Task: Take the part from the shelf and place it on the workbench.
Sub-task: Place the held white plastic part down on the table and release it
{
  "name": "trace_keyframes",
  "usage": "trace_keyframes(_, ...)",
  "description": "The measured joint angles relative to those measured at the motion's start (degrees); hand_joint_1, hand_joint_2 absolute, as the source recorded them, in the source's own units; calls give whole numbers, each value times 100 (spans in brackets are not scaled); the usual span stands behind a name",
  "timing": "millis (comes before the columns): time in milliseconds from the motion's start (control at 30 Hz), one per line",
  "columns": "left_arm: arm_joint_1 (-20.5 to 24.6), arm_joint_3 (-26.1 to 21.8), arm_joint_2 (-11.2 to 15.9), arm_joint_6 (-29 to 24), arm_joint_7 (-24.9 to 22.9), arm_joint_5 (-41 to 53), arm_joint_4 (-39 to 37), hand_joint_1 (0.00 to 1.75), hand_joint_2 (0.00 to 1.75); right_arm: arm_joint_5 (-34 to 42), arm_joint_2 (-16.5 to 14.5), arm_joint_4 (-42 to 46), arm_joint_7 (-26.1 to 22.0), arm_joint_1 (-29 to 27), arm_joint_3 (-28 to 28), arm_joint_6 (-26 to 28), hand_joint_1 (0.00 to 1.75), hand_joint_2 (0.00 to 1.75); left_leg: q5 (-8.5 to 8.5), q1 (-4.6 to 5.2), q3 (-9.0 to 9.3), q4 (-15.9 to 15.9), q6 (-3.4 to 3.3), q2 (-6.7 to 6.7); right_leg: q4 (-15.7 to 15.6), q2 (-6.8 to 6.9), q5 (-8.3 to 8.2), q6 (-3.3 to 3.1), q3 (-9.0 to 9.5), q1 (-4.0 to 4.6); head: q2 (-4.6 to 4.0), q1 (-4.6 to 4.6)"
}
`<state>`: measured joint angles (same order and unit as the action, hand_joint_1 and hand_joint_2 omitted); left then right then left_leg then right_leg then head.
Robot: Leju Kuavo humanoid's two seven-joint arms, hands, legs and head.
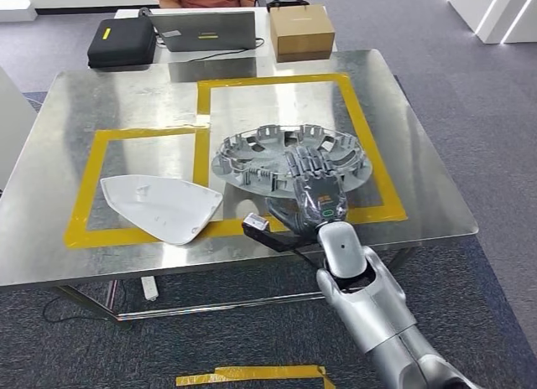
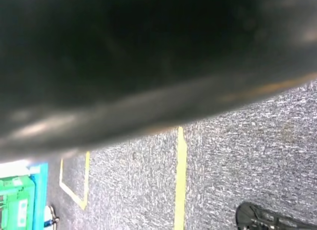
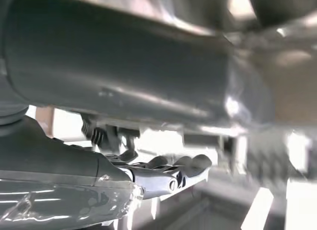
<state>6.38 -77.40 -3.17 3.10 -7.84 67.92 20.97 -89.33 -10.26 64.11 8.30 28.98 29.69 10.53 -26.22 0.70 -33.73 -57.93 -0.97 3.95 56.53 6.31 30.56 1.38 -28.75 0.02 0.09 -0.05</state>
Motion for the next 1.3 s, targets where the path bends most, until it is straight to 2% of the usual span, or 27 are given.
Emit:
trace_keyframes(167, -2, 0, 0, 0, -18, -38, -33, 0, 0, -1, 41, 191, 129, 156, 707, -65, 0, 0, 0, -1, 0, 0, 0, 1, 0, 3, 6, -6, -7, 0, 0, 0)
trace_keyframes(333, -2, 0, 0, 0, -31, -109, -51, 0, 0, -1, 79, 375, -63, 169, 957, -97, 0, 0, -1, -1, 0, 0, 0, 1, 0, 1, 7, -8, 0, 0, 0, 1)
trace_keyframes(533, -3, 0, -2, 10, -70, -234, -54, 0, 0, 16, 40, 829, -266, -12, 1275, -451, 0, 0, -1, 0, 0, 0, 0, 1, 0, 3, 7, -9, 0, 0, 0, 1)
trace_keyframes(933, -6, 1, -2, 20, -106, -308, -54, 0, 0, 200, 35, 1178, -512, -240, 1492, -465, 0, 0, -1, -1, 1, 0, 0, 1, 0, 2, 7, -9, -2, 0, 0, 1)
trace_keyframes(1300, -10, 66, 7, 20, -88, -333, -54, 0, 0, 14, 38, 1269, -522, -264, 1518, -75, 0, 0, -20, 30, -5, -12, -26, 1, -8, 5, -8, 16, 0, -23, 0, -1)
